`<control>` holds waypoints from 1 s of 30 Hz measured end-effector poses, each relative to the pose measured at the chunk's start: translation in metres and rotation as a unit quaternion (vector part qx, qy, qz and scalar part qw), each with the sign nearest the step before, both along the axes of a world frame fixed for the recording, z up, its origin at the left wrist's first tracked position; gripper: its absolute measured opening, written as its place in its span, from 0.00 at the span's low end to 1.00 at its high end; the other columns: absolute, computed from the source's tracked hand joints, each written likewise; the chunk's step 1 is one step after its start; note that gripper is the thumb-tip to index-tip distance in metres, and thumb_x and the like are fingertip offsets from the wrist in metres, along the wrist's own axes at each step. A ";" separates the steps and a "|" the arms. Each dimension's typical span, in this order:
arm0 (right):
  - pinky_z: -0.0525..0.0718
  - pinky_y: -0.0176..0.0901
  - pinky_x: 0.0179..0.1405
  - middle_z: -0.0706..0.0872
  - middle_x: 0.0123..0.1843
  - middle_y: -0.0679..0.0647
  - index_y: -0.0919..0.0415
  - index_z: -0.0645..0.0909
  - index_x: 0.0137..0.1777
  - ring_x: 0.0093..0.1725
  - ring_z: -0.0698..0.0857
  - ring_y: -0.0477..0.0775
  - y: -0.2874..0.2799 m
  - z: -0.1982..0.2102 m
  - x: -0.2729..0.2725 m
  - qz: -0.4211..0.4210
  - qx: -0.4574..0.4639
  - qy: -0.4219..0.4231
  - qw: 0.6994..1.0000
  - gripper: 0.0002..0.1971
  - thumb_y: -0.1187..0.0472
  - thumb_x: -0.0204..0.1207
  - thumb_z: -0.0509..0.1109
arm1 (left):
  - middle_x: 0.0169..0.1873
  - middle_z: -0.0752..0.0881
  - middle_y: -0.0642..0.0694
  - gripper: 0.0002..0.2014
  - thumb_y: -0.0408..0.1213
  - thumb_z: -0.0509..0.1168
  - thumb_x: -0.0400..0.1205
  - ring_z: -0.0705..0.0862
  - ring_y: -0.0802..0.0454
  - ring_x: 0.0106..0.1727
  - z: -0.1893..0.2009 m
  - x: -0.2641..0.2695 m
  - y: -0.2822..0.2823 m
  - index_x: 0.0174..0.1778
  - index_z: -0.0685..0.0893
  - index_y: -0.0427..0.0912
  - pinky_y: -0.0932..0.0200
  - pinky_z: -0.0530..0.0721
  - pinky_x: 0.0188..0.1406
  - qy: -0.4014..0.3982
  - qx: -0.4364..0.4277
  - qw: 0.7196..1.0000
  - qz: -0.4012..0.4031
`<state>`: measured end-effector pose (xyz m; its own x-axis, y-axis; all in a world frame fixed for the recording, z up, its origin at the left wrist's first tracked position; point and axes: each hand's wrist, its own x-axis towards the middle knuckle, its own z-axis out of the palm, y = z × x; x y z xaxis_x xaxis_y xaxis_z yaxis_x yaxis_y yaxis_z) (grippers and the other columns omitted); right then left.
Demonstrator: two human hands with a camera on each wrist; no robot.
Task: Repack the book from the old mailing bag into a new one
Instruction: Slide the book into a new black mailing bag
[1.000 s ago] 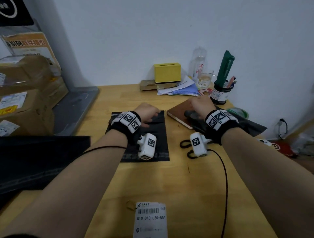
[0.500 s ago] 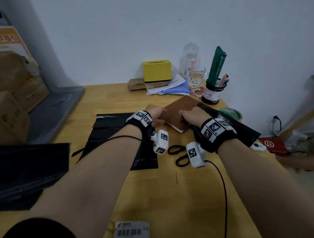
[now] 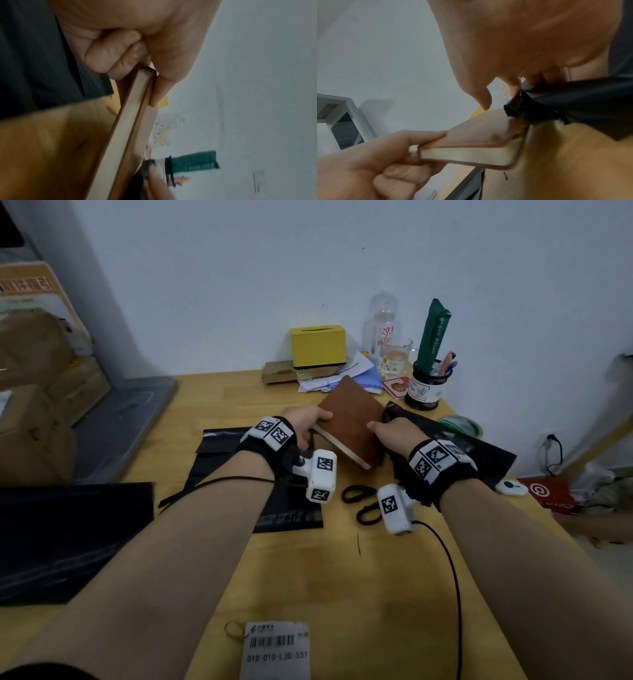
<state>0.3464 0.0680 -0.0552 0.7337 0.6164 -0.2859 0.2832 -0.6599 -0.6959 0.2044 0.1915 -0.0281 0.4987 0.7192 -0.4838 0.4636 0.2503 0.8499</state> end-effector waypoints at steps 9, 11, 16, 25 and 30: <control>0.76 0.55 0.65 0.87 0.55 0.56 0.67 0.83 0.65 0.61 0.84 0.65 -0.005 0.036 -0.061 0.039 0.069 -0.016 0.997 0.33 0.36 0.87 0.56 | 0.26 0.66 0.53 0.16 0.47 0.71 0.80 0.57 0.60 0.13 0.015 -0.126 0.027 0.35 0.71 0.47 0.70 0.54 0.08 -0.137 -0.078 0.985 0.064; 0.83 0.54 0.57 0.91 0.56 0.56 0.61 0.84 0.63 0.58 0.89 0.65 -0.001 0.040 -0.087 0.065 0.132 0.118 0.982 0.29 0.34 0.85 0.60 | 0.21 0.69 0.53 0.15 0.47 0.70 0.81 0.58 0.61 0.12 0.018 -0.142 0.023 0.35 0.72 0.46 0.70 0.54 0.07 -0.165 -0.086 0.980 0.067; 0.89 0.61 0.58 0.95 0.52 0.56 0.55 0.78 0.70 0.53 0.94 0.65 0.005 0.034 -0.134 0.087 0.230 0.403 0.882 0.17 0.50 0.86 0.69 | 0.26 0.80 0.53 0.15 0.56 0.73 0.77 0.69 0.59 0.19 0.014 -0.167 0.005 0.40 0.81 0.49 0.69 0.64 0.13 -0.162 -0.015 0.984 0.076; 0.81 0.83 0.60 0.91 0.57 0.57 0.56 0.73 0.81 0.40 0.92 0.53 0.000 -0.005 -0.137 0.055 0.240 0.572 0.782 0.25 0.49 0.87 0.66 | 0.60 0.89 0.50 0.22 0.56 0.55 0.87 0.82 0.53 0.65 -0.038 -0.196 0.000 0.60 0.88 0.46 0.48 0.71 0.69 -0.067 0.059 0.996 -0.014; 0.75 0.85 0.66 0.92 0.56 0.52 0.59 0.77 0.78 0.40 0.92 0.51 0.002 -0.022 -0.138 0.047 0.250 0.601 0.758 0.25 0.44 0.87 0.63 | 0.61 0.85 0.51 0.12 0.34 0.70 0.82 0.78 0.53 0.68 -0.055 -0.190 -0.015 0.61 0.90 0.42 0.58 0.74 0.59 -0.009 0.108 0.994 -0.036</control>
<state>0.2085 0.0700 -0.0777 0.0755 0.9016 -0.4259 -0.7239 -0.2441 -0.6452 0.0144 0.1764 -0.0827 0.5593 0.7676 -0.3130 0.4575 0.0290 0.8887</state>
